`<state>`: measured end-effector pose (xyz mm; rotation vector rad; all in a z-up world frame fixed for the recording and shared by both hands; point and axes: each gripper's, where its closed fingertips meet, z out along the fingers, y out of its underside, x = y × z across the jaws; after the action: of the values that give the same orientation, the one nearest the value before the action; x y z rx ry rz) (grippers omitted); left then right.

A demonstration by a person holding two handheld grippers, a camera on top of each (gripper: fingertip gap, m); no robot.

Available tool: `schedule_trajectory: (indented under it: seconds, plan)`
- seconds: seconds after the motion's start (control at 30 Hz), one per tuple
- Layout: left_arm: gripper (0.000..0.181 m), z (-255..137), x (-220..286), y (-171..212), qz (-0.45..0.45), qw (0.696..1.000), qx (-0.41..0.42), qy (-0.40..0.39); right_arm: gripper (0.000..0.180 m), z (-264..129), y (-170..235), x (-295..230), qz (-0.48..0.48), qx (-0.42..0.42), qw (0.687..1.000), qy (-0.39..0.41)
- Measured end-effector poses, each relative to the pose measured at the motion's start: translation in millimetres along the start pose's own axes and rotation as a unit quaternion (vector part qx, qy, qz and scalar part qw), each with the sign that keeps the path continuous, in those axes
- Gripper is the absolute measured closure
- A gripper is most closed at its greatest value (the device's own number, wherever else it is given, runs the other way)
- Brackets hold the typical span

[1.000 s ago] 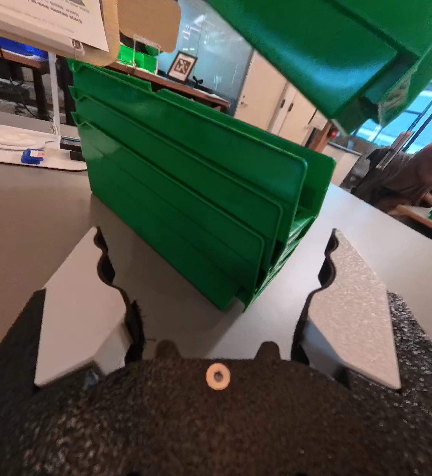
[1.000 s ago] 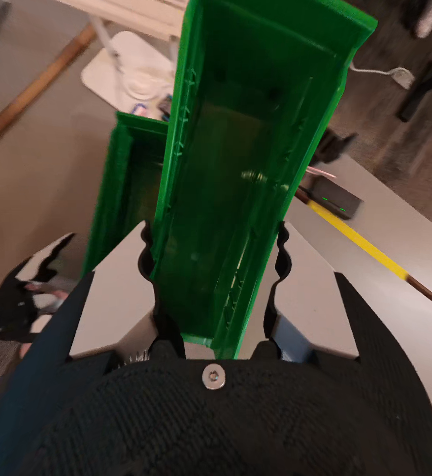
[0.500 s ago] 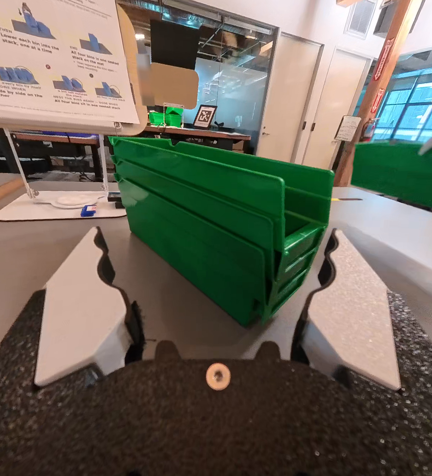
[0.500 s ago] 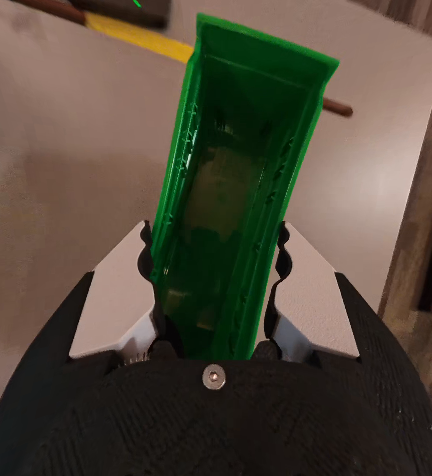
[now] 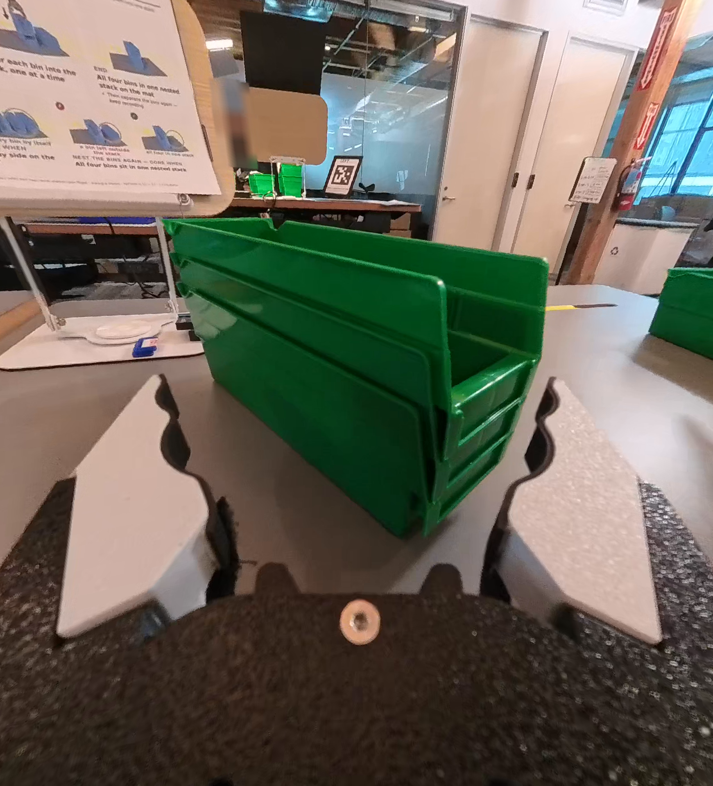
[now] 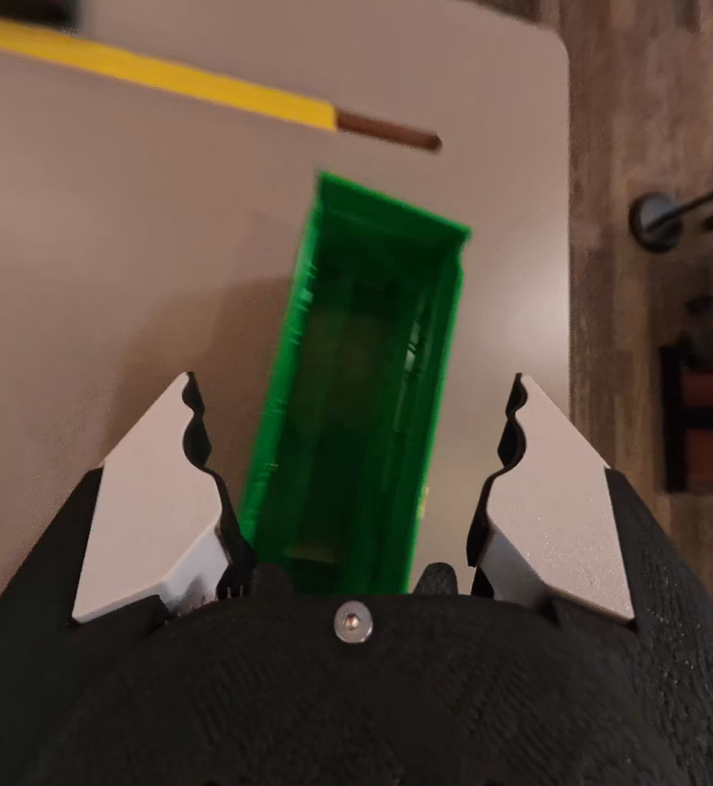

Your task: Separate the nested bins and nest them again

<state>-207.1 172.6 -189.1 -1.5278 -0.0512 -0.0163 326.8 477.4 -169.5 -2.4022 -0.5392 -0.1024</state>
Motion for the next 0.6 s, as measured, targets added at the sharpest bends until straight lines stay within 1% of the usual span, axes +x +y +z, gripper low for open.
schedule_trajectory:
  seconds: [0.03,0.1,0.17,0.27,0.3,0.4,0.47,0.53,0.6]
  plan:
    - [0.022,0,0,-2,-0.008,1.0,0.006,0.003,0.041,-12,-17,-19,-0.013,0.012,1.0,-0.018]
    - [0.022,2,3,-1,-0.021,1.0,0.006,0.011,0.043,-39,-54,-75,-0.055,0.039,0.996,-0.059]
    - [0.022,4,6,3,-0.025,1.0,-0.003,0.017,0.048,-67,-86,-151,-0.114,0.066,0.985,-0.109]
    - [0.022,3,7,5,-0.024,0.999,-0.006,0.024,0.05,-94,-114,-263,-0.203,0.067,0.964,-0.159]
    - [0.022,2,7,5,-0.025,0.999,-0.005,0.027,0.05,-100,-118,-300,-0.218,0.06,0.957,-0.181]
    - [0.022,1,5,5,-0.04,0.999,-0.002,0.036,0.049,-121,-119,-418,-0.233,0.03,0.929,-0.285]
    - [0.022,1,4,5,-0.055,0.998,-0.002,0.043,0.046,-131,-115,-484,-0.243,0.013,0.913,-0.329]
    - [0.021,2,4,5,-0.066,0.997,-0.001,0.05,0.04,-128,-111,-530,-0.257,0.0,0.909,-0.329]
    - [0.021,3,4,6,-0.071,0.996,-0.003,0.053,0.034,-118,-108,-561,-0.26,-0.018,0.912,-0.318]
